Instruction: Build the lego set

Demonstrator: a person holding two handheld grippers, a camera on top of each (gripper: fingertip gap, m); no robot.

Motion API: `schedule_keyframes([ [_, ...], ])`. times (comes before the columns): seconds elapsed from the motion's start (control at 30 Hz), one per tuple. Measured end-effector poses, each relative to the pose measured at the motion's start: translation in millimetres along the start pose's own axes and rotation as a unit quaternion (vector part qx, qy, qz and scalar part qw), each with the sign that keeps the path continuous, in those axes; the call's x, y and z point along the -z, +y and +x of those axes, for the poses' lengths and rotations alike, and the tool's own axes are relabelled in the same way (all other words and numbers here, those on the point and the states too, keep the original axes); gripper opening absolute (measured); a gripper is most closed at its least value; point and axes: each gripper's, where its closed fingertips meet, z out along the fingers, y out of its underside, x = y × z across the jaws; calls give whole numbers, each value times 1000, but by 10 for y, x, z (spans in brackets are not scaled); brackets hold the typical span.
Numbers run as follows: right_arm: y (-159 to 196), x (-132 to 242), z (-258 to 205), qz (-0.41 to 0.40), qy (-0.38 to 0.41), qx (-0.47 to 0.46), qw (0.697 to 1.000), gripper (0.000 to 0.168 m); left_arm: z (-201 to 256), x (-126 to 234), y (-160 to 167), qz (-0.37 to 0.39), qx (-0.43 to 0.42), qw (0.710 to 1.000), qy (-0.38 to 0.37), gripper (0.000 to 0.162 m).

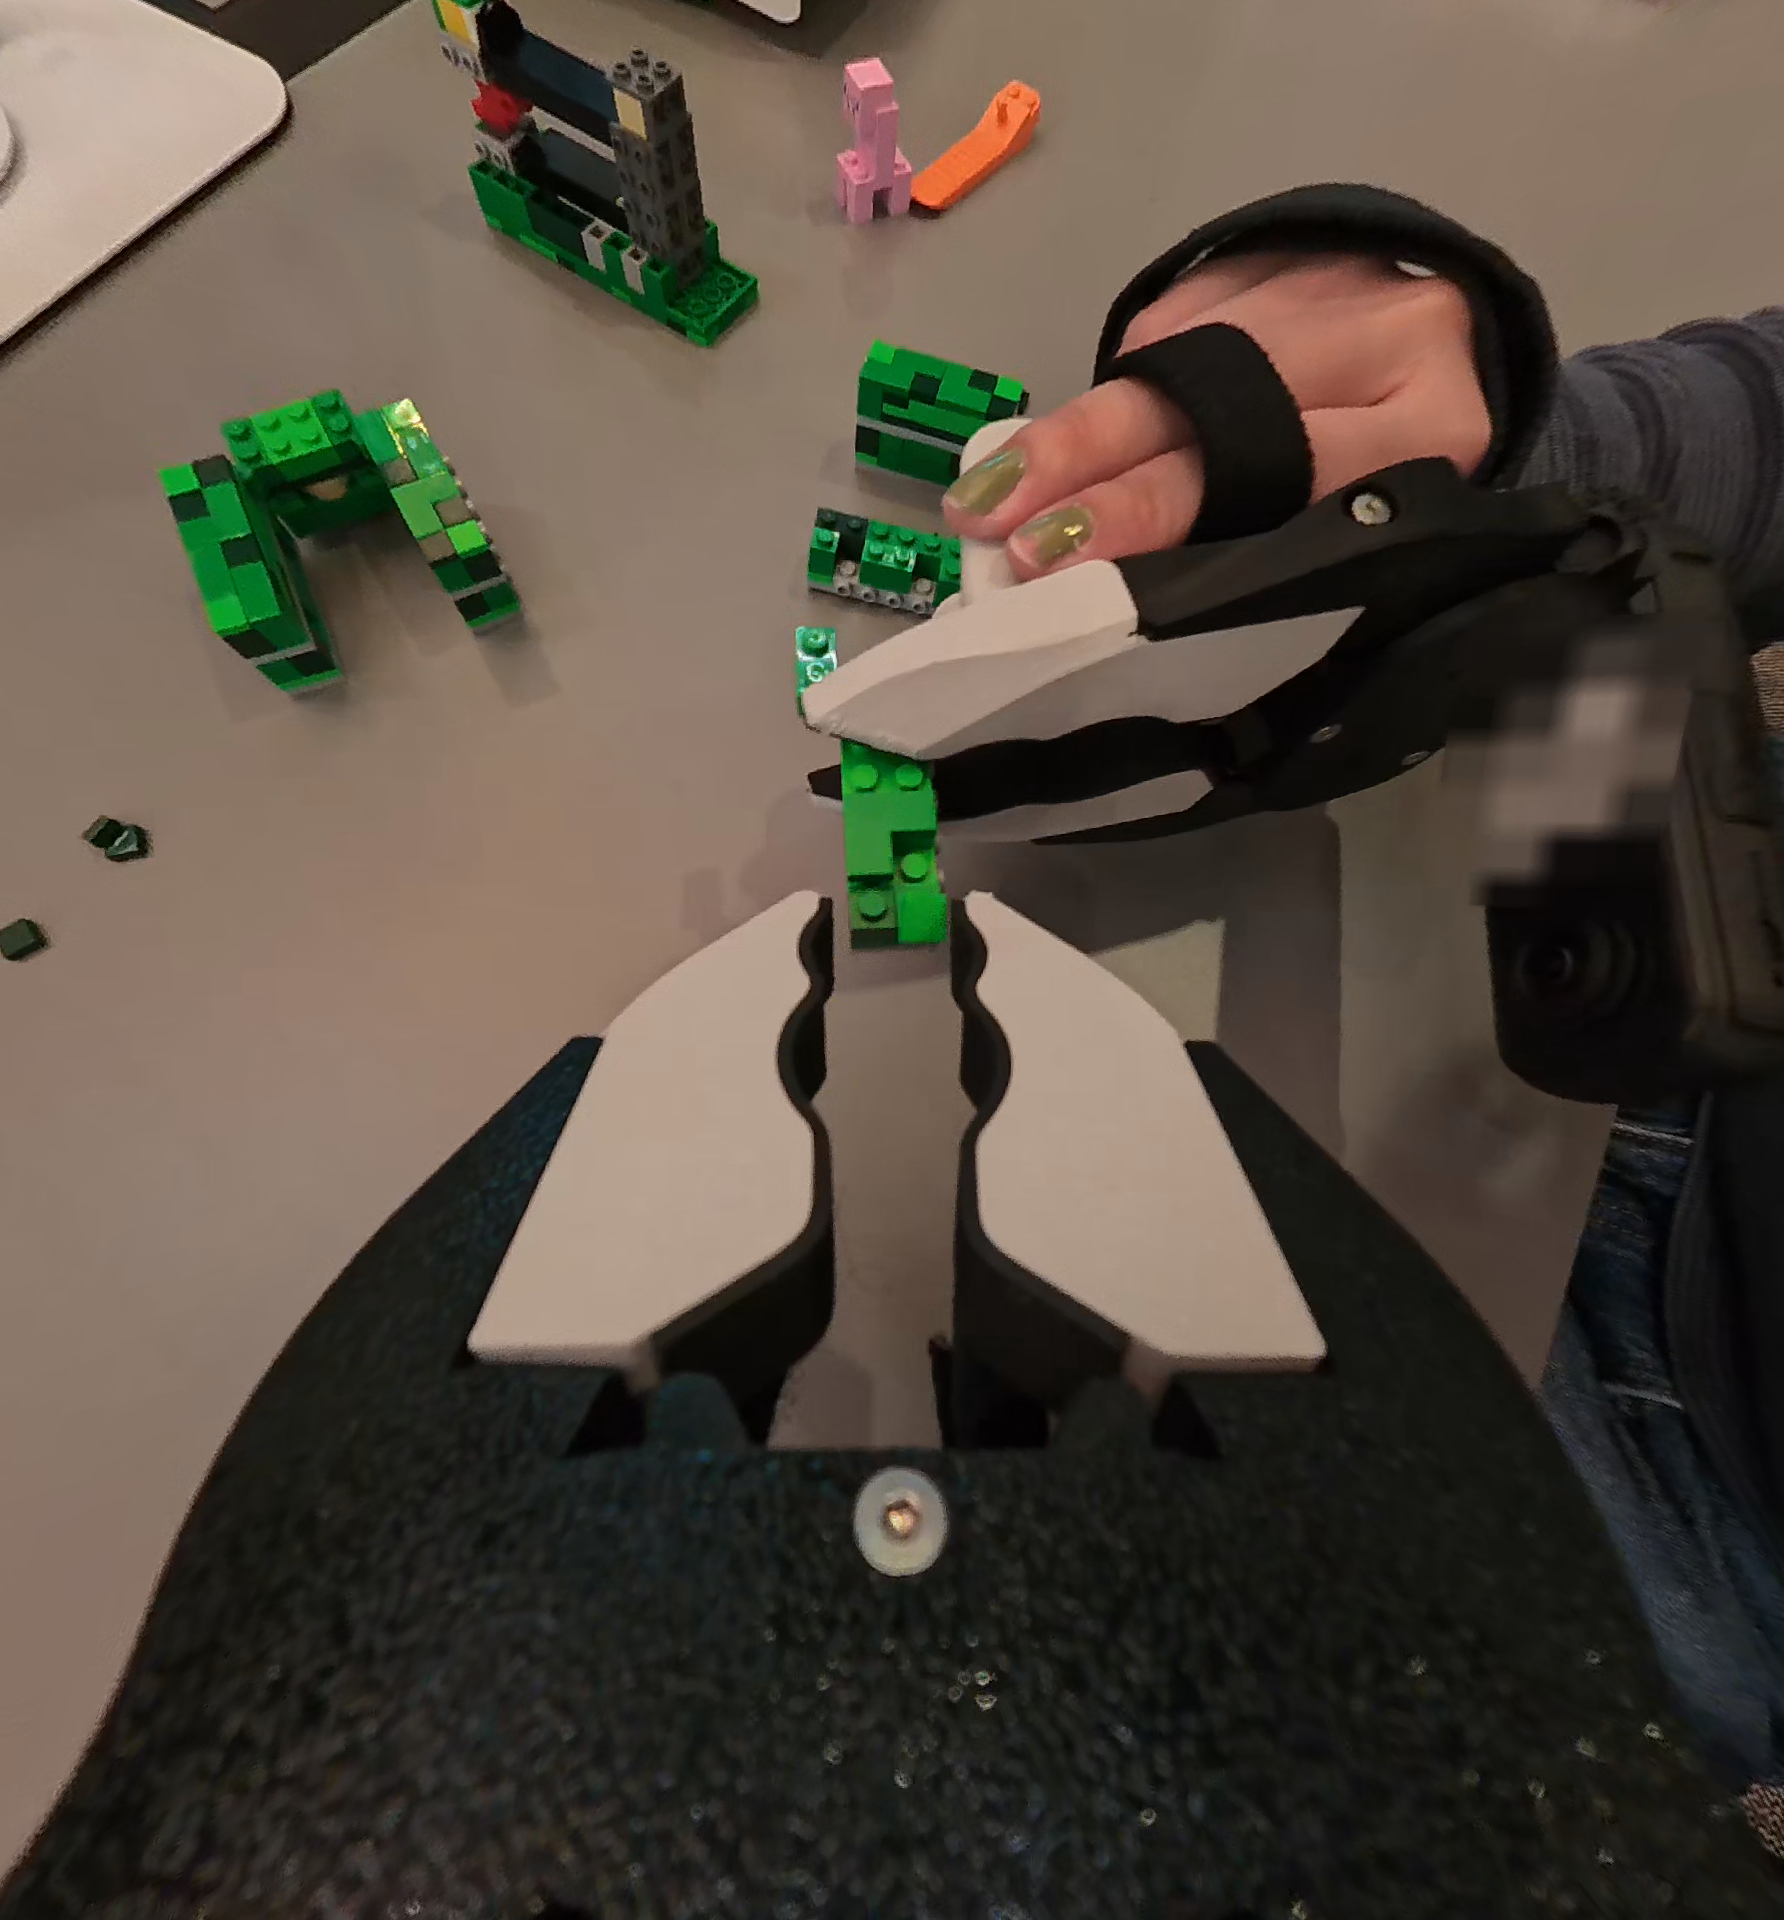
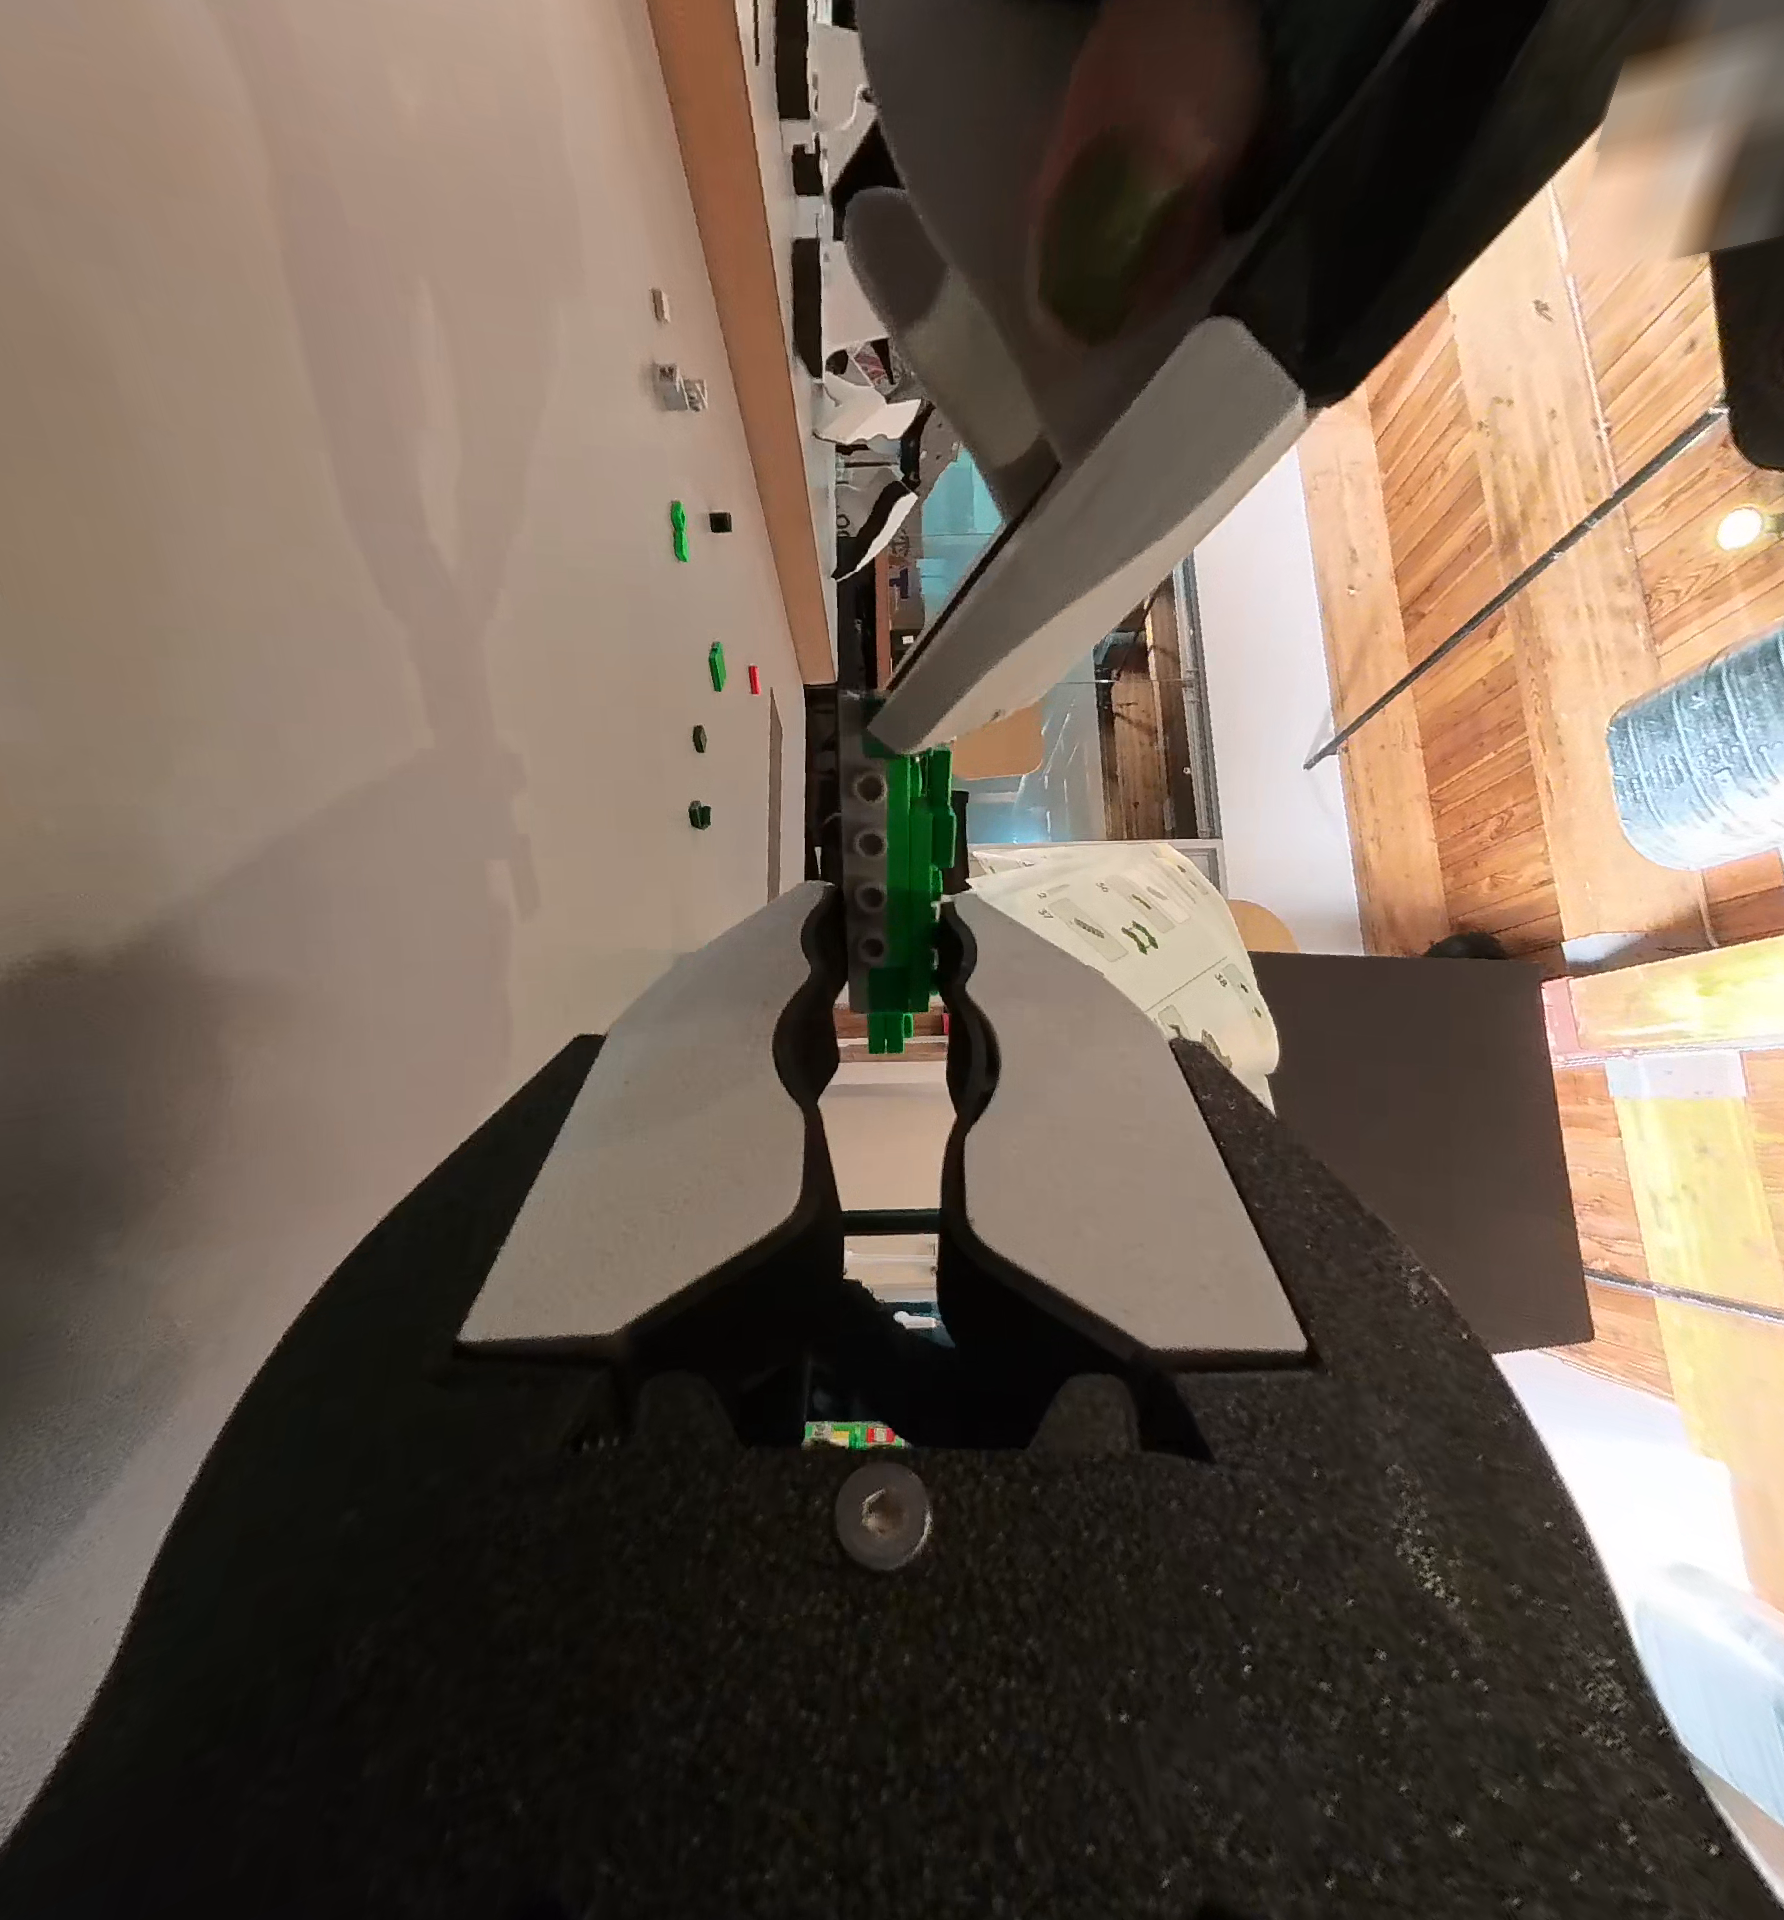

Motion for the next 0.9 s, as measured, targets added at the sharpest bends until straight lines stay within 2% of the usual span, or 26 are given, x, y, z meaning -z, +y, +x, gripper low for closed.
schedule_keyframes([
  [0.33, 49, -6, -20, -11, -9, -11, 1000, 16, -35, 60, 2, 0, -4, 1000, -19, 24],
  [0.47, 141, -11, -38, -25, -14, -19, 999, 16, 18, 136, 130, 7, -4, 1000, -10, 26],
  [0.57, 177, 3, -29, -33, -11, -27, 999, 16, 209, 75, 337, -17, -28, 999, 19, 25],
  [0.7, 236, 37, 6, -41, -1, -42, 998, 16, 447, 9, 527, -34, -53, 998, 24, 25],
  [0.9, 468, 87, 89, -64, 10, -80, 995, 16, 981, -32, 468, 10, -99, 992, 77, 18],
])
